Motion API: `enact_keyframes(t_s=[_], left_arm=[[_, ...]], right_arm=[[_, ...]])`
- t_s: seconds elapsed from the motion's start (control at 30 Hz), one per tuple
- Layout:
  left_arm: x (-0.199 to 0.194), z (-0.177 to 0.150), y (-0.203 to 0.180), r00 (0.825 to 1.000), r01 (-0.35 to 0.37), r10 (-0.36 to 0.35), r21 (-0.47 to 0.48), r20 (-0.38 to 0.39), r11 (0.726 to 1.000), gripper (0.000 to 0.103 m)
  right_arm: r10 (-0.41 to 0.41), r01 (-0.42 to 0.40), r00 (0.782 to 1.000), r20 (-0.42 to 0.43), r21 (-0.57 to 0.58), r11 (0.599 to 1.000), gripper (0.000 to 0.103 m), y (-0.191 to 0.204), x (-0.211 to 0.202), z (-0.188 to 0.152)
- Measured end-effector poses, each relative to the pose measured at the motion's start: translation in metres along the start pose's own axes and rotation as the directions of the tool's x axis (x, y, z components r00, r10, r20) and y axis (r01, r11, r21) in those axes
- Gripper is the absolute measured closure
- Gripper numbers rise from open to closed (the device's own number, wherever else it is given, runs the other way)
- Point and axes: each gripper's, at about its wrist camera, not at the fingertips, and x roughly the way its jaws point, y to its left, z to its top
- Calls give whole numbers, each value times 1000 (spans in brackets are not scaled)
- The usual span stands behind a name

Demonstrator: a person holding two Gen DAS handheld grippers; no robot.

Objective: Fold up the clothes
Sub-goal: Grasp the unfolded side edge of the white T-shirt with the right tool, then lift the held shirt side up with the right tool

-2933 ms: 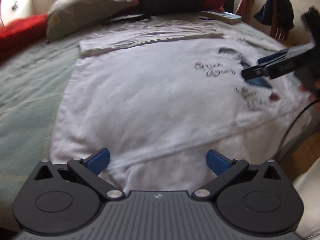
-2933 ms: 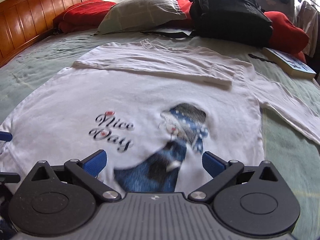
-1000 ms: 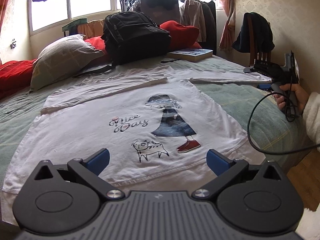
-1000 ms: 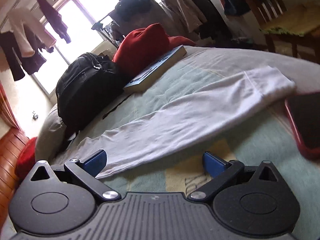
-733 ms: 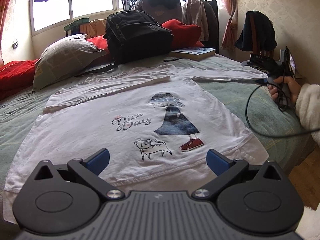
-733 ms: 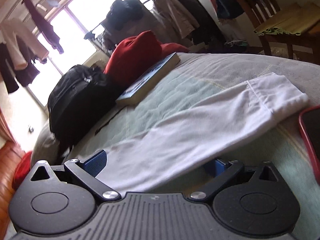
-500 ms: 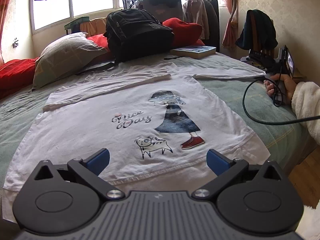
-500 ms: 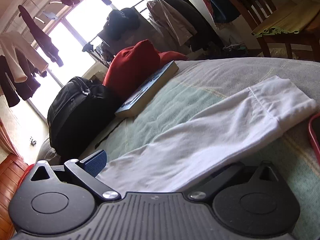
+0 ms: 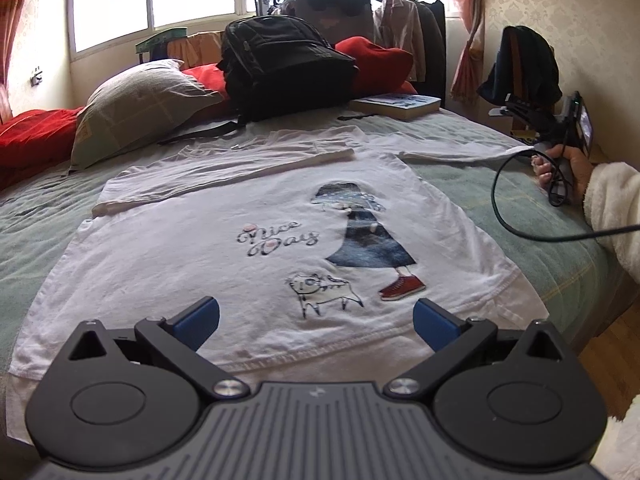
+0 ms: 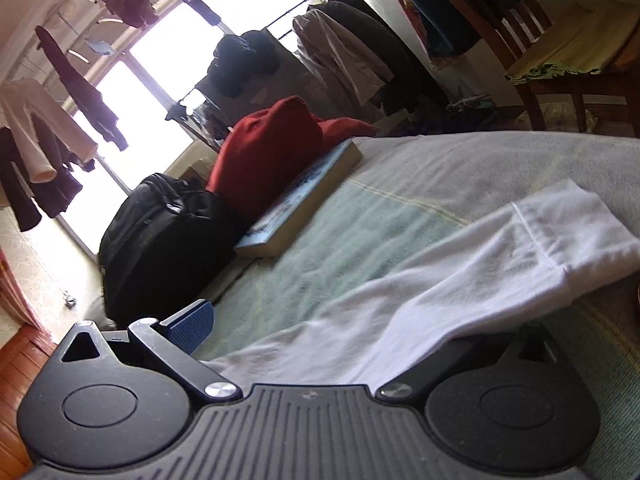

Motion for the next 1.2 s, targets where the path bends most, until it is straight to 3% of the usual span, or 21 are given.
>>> enact_keyframes(t_s=[0.37, 0.73, 1.2], left_arm=[[6, 10, 30, 999, 29, -30, -43, -19, 999, 1], [3, 23, 61, 999, 47, -48, -52, -23, 998, 1], [2, 21, 87, 997, 65, -66, -17, -49, 998, 1]], right_arm=[[20, -21, 1000, -14, -47, 999, 0, 48, -4, 11], [3, -6, 999, -36, -93, 996, 0, 102, 7, -6], [51, -66, 993, -106, -136, 989, 0, 172, 28, -37]])
